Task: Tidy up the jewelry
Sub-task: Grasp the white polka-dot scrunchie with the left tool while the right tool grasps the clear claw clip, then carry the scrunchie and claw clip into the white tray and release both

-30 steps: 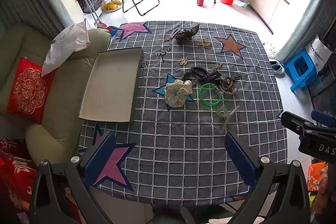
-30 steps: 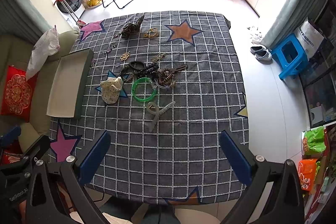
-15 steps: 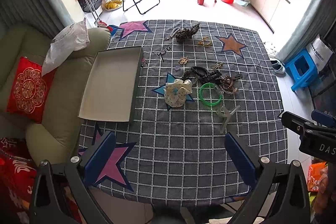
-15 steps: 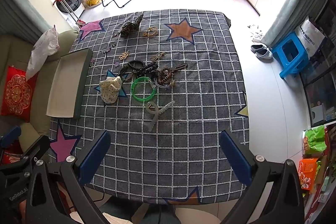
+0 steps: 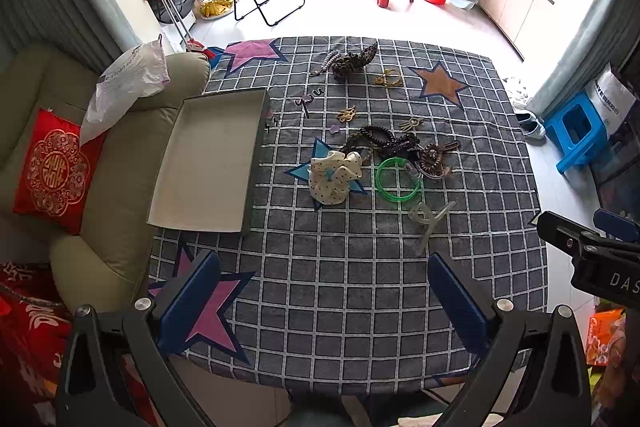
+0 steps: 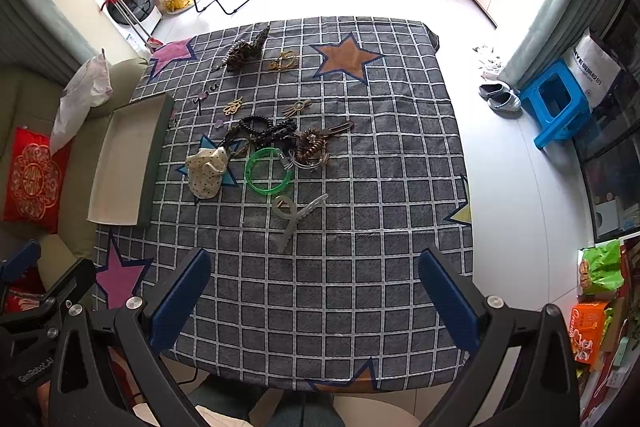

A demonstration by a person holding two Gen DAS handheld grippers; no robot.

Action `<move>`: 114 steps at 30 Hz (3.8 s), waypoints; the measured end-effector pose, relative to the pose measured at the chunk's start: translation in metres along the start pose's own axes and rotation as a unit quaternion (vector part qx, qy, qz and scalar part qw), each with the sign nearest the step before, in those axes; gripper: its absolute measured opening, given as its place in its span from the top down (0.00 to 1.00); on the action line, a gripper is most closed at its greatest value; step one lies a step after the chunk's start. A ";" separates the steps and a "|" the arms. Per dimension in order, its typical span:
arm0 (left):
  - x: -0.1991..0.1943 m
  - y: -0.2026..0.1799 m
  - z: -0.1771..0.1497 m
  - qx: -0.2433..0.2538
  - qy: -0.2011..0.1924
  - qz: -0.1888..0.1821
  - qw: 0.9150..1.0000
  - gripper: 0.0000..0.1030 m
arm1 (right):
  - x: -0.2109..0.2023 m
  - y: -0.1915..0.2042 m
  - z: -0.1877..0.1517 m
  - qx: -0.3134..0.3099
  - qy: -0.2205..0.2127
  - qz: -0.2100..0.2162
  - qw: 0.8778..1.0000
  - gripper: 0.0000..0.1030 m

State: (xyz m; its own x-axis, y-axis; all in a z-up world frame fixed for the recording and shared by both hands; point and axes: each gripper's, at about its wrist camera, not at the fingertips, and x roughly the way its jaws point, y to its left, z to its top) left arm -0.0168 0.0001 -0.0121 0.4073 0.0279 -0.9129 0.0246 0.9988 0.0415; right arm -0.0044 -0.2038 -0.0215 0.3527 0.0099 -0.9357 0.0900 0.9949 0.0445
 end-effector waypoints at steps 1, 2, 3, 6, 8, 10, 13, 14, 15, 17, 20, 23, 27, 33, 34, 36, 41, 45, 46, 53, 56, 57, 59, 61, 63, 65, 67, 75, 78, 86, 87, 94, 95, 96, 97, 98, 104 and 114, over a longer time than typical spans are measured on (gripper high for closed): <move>0.000 0.000 0.000 0.000 0.001 0.000 1.000 0.00 | 0.000 0.000 0.000 0.000 0.000 0.000 1.000 0.00; 0.000 0.001 -0.001 -0.002 0.001 0.000 1.000 0.00 | 0.001 -0.001 -0.001 0.000 0.001 0.002 1.000 0.00; 0.000 -0.001 0.000 -0.002 0.002 0.000 1.000 0.00 | 0.001 -0.002 -0.001 0.001 0.000 0.002 1.000 0.00; 0.004 -0.005 0.004 -0.011 0.008 0.001 1.000 0.00 | 0.007 -0.006 -0.003 0.003 0.007 0.011 1.000 0.00; 0.008 -0.003 0.005 -0.016 0.012 0.003 1.000 0.00 | 0.013 -0.010 -0.004 0.006 0.018 0.014 1.000 0.00; 0.013 -0.002 0.006 -0.020 0.015 0.009 1.000 0.00 | 0.019 -0.018 -0.001 0.006 0.021 0.019 1.000 0.00; 0.024 0.002 0.005 -0.031 0.025 0.020 0.999 0.00 | 0.026 -0.024 -0.001 0.008 0.025 0.028 0.999 0.00; 0.028 0.003 0.004 -0.033 0.030 0.021 0.999 0.00 | 0.029 -0.026 -0.001 0.013 0.029 0.036 0.999 0.00; 0.032 0.004 0.006 -0.034 0.034 0.020 0.999 0.00 | 0.032 -0.027 -0.002 0.018 0.033 0.043 0.998 0.00; 0.043 0.007 0.007 -0.033 0.044 0.015 0.998 0.00 | 0.038 -0.029 -0.005 0.029 0.034 0.053 0.998 0.00; 0.058 0.008 0.010 -0.024 0.053 0.001 0.998 0.00 | 0.048 -0.033 -0.004 0.041 0.034 0.064 0.996 0.00; 0.077 0.008 0.015 -0.011 0.058 -0.019 0.998 0.00 | 0.062 -0.030 -0.005 0.049 0.039 0.083 0.995 0.00; 0.108 0.010 0.025 0.000 0.068 -0.047 0.997 0.00 | 0.082 -0.019 -0.005 0.055 0.049 0.087 0.994 0.00; 0.160 0.015 0.047 0.024 0.080 -0.069 0.994 0.00 | 0.134 -0.007 -0.008 0.086 0.109 0.069 0.988 0.00; 0.169 0.016 0.051 0.028 0.081 -0.071 0.994 0.00 | 0.141 -0.007 -0.009 0.093 0.114 0.066 0.987 0.00; 0.186 0.015 0.057 0.038 0.083 -0.074 0.993 0.00 | 0.154 -0.006 -0.010 0.103 0.119 0.057 0.986 0.00; 0.221 0.012 0.065 0.051 0.090 -0.081 0.991 0.00 | 0.187 -0.004 -0.013 0.122 0.134 0.037 0.983 0.00; 0.244 0.008 0.073 0.059 0.086 -0.085 0.991 0.00 | 0.210 0.000 -0.013 0.133 0.145 0.031 0.980 0.00; 0.250 0.006 0.075 0.060 0.085 -0.087 0.991 0.00 | 0.215 0.002 -0.012 0.136 0.145 0.031 0.980 0.00; 0.281 0.000 0.085 0.063 0.076 -0.089 0.991 0.00 | 0.242 0.015 -0.001 0.142 0.137 0.017 0.980 0.00; 0.295 -0.005 0.085 0.068 0.087 -0.089 0.990 0.09 | 0.250 0.019 0.005 0.143 0.132 0.006 0.981 0.00; 0.299 -0.006 0.085 0.069 0.091 -0.088 0.989 0.09 | 0.252 0.020 0.006 0.144 0.132 0.004 0.981 0.02; 0.302 -0.006 0.084 0.068 0.090 -0.091 0.989 0.13 | 0.257 0.022 0.008 0.147 0.134 -0.003 0.980 0.06; 0.304 -0.007 0.083 0.069 0.094 -0.092 0.989 0.24 | 0.260 0.023 0.008 0.150 0.138 -0.010 0.979 0.13; 0.307 -0.008 0.082 0.067 0.100 -0.092 0.988 0.36 | 0.263 0.024 0.008 0.153 0.138 -0.019 0.978 0.18; 0.306 -0.008 0.082 0.068 0.100 -0.096 0.988 0.46 | 0.261 0.024 0.009 0.147 0.131 -0.026 0.980 0.24; 0.305 -0.009 0.081 0.070 0.097 -0.098 0.988 0.59 | 0.258 0.026 0.007 0.143 0.124 -0.030 0.981 0.41; 0.286 -0.006 0.082 0.070 0.085 -0.114 0.987 0.81 | 0.252 0.024 0.012 0.143 0.110 -0.006 0.984 0.51; 0.275 -0.004 0.083 0.065 0.079 -0.117 0.988 0.81 | 0.240 0.021 0.012 0.136 0.104 0.007 0.985 0.51; 0.230 0.003 0.073 0.058 0.061 -0.115 0.990 0.81 | 0.196 0.006 0.010 0.125 0.089 0.039 0.987 0.51; 0.224 0.002 0.073 0.056 0.059 -0.114 0.990 0.81 | 0.189 0.003 0.012 0.121 0.086 0.044 0.988 0.51; 0.169 0.002 0.056 0.026 0.035 -0.111 0.993 0.81 | 0.160 0.006 0.008 0.090 0.066 0.072 0.991 0.51; 0.162 0.003 0.054 0.020 0.033 -0.111 0.993 0.81 | 0.158 0.009 0.008 0.084 0.064 0.074 0.992 0.51; 0.154 0.005 0.052 0.015 0.029 -0.113 0.993 0.81 | 0.154 0.010 0.009 0.078 0.061 0.076 0.992 0.51; 0.149 0.007 0.049 0.012 0.025 -0.113 0.993 0.81 | 0.153 0.013 0.010 0.075 0.059 0.077 0.993 0.51; 0.145 0.009 0.048 0.009 0.022 -0.115 0.993 0.81 | 0.149 0.015 0.011 0.071 0.057 0.078 0.993 0.51; 0.127 0.035 0.044 0.007 0.013 -0.132 0.991 0.81 | 0.133 0.035 0.016 0.067 0.039 0.086 0.993 0.51; 0.125 0.119 0.046 0.019 0.009 -0.133 0.991 0.80 | 0.125 0.108 0.021 0.076 0.033 0.093 0.992 0.51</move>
State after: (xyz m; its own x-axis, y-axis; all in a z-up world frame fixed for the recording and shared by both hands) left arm 0.0789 0.1208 -0.1029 0.3655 -0.2360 -0.9004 0.1630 0.9686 -0.1877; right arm 0.0689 -0.0968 -0.1264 0.3151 0.2034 -0.9270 0.1695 0.9490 0.2659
